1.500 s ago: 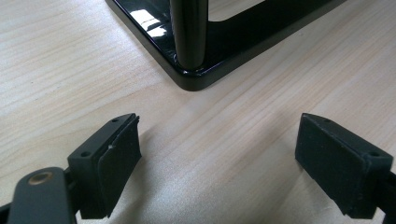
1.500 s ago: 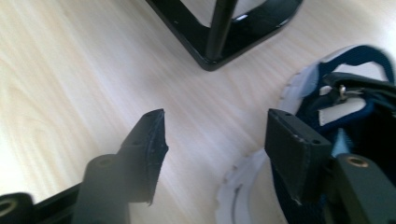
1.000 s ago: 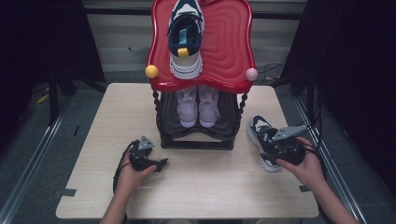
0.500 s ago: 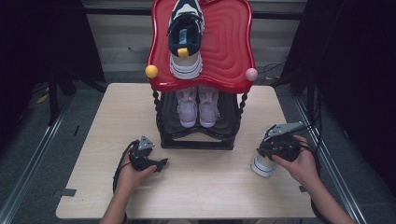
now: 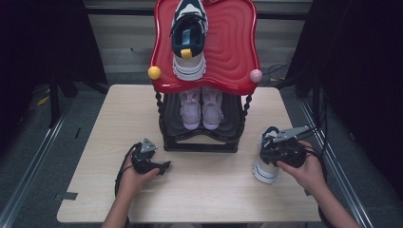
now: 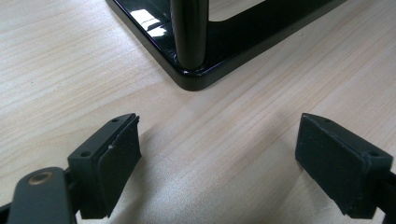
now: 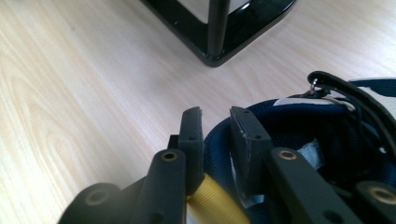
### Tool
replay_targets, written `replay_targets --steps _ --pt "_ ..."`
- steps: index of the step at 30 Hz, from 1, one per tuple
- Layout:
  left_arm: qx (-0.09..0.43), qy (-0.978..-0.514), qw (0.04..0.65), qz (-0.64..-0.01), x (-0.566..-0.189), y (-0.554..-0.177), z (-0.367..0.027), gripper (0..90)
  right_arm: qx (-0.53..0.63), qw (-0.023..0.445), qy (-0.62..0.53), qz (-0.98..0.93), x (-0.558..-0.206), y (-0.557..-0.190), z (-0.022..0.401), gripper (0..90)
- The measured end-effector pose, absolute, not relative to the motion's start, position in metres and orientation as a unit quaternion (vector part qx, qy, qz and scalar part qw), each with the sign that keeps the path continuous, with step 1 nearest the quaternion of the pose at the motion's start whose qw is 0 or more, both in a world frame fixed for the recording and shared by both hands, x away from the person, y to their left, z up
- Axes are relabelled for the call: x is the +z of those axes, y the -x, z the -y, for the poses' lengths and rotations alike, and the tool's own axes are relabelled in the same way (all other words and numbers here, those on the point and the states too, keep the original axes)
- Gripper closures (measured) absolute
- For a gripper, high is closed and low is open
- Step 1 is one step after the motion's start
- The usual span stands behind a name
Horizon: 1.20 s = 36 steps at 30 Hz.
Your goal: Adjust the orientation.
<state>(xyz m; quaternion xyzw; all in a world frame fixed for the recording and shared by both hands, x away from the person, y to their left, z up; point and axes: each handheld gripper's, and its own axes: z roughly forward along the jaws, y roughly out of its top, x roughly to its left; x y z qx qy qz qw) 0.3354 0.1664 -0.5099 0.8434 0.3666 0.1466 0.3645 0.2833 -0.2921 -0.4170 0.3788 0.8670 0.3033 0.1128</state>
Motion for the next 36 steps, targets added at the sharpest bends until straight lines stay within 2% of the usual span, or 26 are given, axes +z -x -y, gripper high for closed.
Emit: replay_targets --steps 5,11,23,36 --pt "0.147 -0.843 0.365 -0.367 -0.510 -0.335 -0.166 13.6 0.303 0.096 -0.379 -0.869 -0.410 -0.286 0.293 59.7" --pt "0.147 -0.843 0.365 -0.367 -0.510 -0.335 -0.166 13.6 0.291 0.074 -0.368 -0.880 -0.403 -0.288 0.296 52.3" --pt "0.147 -0.844 0.364 -0.366 -0.510 -0.335 -0.166 13.6 0.241 0.035 -0.362 -0.900 -0.396 -0.294 0.290 47.6" --pt "0.147 -0.844 0.364 -0.366 -0.510 -0.335 -0.166 13.6 0.181 0.012 -0.349 -0.919 -0.403 -0.304 0.283 47.6"
